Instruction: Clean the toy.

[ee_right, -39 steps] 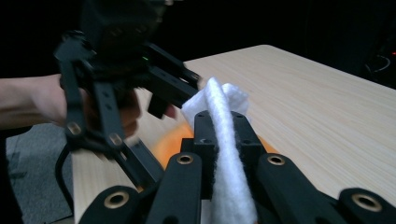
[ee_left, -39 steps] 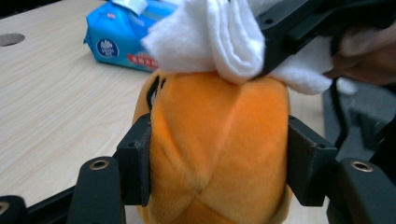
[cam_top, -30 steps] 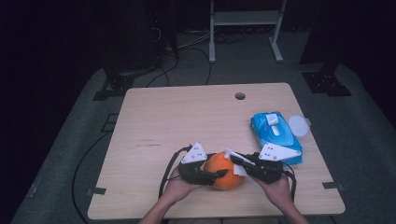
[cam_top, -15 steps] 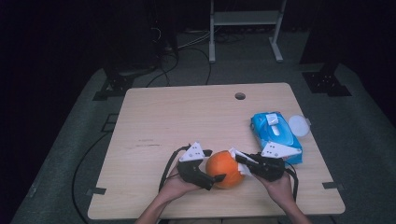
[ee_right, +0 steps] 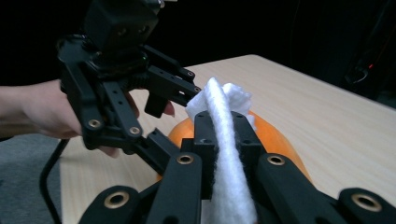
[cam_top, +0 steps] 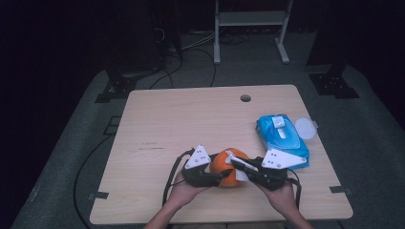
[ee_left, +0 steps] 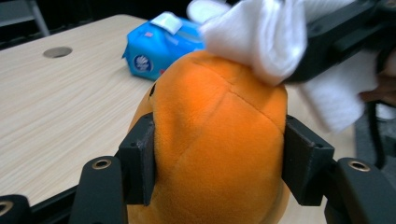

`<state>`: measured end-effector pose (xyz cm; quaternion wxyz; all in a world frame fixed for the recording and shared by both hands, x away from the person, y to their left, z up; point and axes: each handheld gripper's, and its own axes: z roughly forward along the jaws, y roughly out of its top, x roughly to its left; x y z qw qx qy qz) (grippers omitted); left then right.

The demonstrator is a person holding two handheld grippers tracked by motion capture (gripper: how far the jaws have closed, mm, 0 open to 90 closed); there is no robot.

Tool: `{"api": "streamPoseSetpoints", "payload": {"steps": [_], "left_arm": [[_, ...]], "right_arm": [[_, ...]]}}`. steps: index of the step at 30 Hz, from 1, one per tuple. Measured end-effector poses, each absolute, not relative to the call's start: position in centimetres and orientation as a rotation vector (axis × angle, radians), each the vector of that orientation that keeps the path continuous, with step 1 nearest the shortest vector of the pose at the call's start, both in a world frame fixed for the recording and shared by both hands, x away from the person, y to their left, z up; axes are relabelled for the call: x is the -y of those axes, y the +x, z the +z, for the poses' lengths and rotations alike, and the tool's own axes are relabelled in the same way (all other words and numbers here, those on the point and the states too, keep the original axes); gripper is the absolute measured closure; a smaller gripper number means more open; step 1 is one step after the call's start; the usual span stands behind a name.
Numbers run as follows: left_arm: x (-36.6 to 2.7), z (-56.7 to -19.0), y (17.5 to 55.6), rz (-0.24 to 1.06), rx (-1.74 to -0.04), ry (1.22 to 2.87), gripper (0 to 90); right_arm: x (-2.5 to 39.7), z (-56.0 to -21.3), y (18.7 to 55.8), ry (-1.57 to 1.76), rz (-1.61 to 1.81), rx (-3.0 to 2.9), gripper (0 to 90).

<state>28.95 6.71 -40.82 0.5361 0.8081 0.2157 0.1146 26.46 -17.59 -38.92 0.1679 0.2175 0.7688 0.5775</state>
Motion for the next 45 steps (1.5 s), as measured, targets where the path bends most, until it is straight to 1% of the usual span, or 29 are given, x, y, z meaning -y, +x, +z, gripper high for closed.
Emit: {"api": "streamPoseSetpoints", "payload": {"steps": [3,5,8,11,16,19,22,25,29,30,31,32,33,34,37,40,43,45], "left_arm": [[-6.5,-41.1,28.9,0.28,-0.515,1.961,37.3],[-6.4,-41.5,29.0,0.255,-0.515,1.963,35.7],[-6.4,-41.6,29.1,0.242,-0.537,1.955,28.1],[-6.3,-41.9,29.0,0.268,-0.553,1.938,29.8],[-5.7,-41.9,28.7,0.285,-0.568,1.934,29.6],[-5.8,-41.9,28.5,0.275,-0.542,1.945,26.3],[-6.1,-41.8,28.5,0.23,-0.501,1.945,24.1],[-6.9,-41.7,28.8,0.176,-0.455,1.932,19.7],[-6.8,-42.0,29.7,0.222,-0.497,1.95,12.1],[-6.6,-42.3,29.9,0.205,-0.493,1.967,11.8],[-6.5,-42.6,30.1,0.173,-0.493,1.97,12.6],[-6.4,-42.9,30.0,0.159,-0.492,1.962,16.9],[-6.4,-43.1,29.9,0.176,-0.484,1.96,21.9],[-6.2,-43.1,29.7,0.183,-0.473,1.961,24.9],[-5.7,-43.2,29.0,0.218,-0.438,1.983,31.6],[-5.7,-43.3,28.7,0.232,-0.43,1.987,33.6],[-5.8,-43.4,28.8,0.219,-0.434,1.976,33.8],[-5.8,-43.4,28.9,0.21,-0.434,1.968,32.4]], "right_arm": [[18.0,-39.2,26.9,0.65,1.637,-2.191,82.7],[18.6,-39.9,27.6,0.699,1.622,-2.2,82.7],[19.2,-40.8,28.4,0.755,1.634,-2.196,82.7],[18.9,-40.5,28.0,0.75,1.613,-2.192,82.8],[17.2,-39.7,26.6,0.616,1.601,-2.223,82.7],[17.3,-40.0,27.1,0.632,1.588,-2.22,82.8],[18.3,-40.2,27.7,0.67,1.602,-2.208,82.7],[19.0,-40.3,27.9,0.684,1.592,-2.192,82.7],[19.4,-40.3,28.0,0.687,1.596,-2.201,82.8],[19.3,-40.3,27.9,0.682,1.597,-2.201,82.7],[19.1,-40.2,27.7,0.672,1.591,-2.206,82.7],[18.8,-40.1,27.4,0.655,1.579,-2.209,82.7],[18.2,-40.0,26.9,0.626,1.563,-2.216,82.6],[17.8,-39.9,26.6,0.595,1.561,-2.221,82.7],[15.6,-39.8,25.6,0.487,1.508,-2.271,82.7],[15.5,-39.9,25.8,0.487,1.47,-2.251,82.7],[17.6,-39.7,26.9,0.586,1.503,-2.197,82.7],[18.8,-39.9,27.5,0.635,1.5,-2.18,82.7]]}}
